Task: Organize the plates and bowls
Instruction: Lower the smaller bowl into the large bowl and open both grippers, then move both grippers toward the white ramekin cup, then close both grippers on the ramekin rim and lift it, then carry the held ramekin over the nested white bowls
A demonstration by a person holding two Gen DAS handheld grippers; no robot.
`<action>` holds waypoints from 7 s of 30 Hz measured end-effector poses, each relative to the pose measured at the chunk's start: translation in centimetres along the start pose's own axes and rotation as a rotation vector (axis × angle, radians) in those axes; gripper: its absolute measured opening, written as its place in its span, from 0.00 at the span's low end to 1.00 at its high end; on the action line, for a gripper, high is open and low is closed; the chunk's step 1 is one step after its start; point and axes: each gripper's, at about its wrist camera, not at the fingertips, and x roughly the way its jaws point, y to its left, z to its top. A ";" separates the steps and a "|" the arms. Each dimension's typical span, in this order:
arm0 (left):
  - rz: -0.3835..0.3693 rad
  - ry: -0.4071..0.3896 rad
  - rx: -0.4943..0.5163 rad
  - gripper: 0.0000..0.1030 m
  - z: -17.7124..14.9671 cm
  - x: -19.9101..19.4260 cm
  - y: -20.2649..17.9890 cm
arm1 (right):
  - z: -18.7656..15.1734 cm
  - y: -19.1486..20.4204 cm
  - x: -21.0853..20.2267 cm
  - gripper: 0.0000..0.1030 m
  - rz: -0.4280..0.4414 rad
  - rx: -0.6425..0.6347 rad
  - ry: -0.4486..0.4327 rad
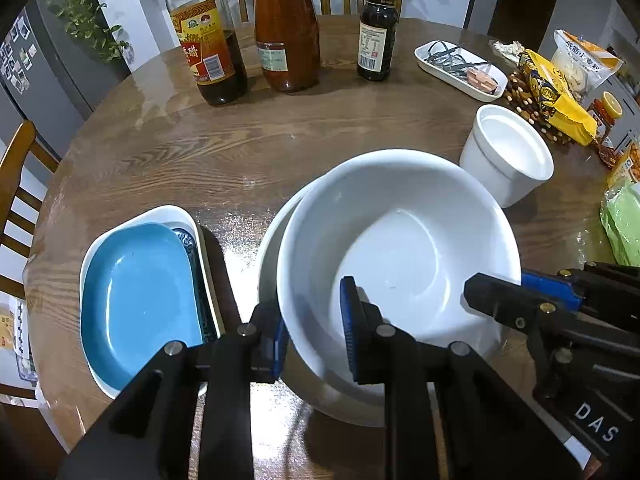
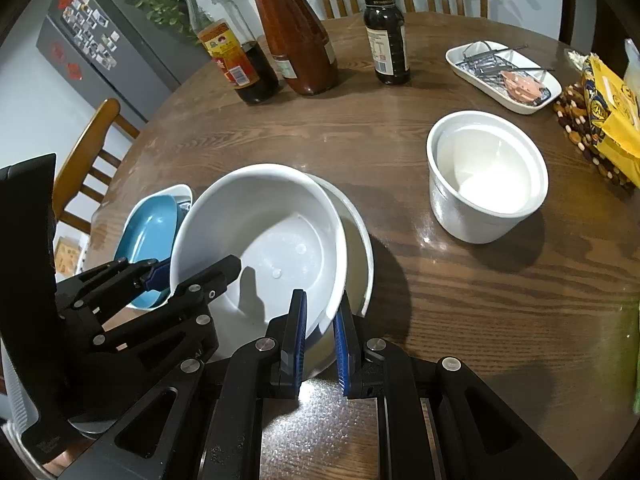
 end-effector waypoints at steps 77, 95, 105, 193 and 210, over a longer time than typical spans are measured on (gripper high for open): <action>0.028 -0.099 -0.036 0.90 0.8 -2.9 0.6 | -0.4 -4.3 -4.1 0.70 0.071 0.186 -0.163; 0.010 -0.128 0.067 0.98 3.4 -3.2 -4.7 | -1.8 -10.6 -6.4 0.71 0.064 0.334 -0.190; -0.006 -0.104 0.042 0.98 7.8 -1.8 -6.8 | 2.1 -12.6 -7.4 0.71 -0.010 0.290 -0.219; -0.126 0.049 0.146 0.16 10.1 5.6 -12.5 | 5.3 -16.7 0.6 0.22 0.122 0.328 -0.153; -0.150 -0.023 0.126 0.11 9.7 3.4 -12.0 | 3.8 -16.2 -1.0 0.20 0.134 0.347 -0.218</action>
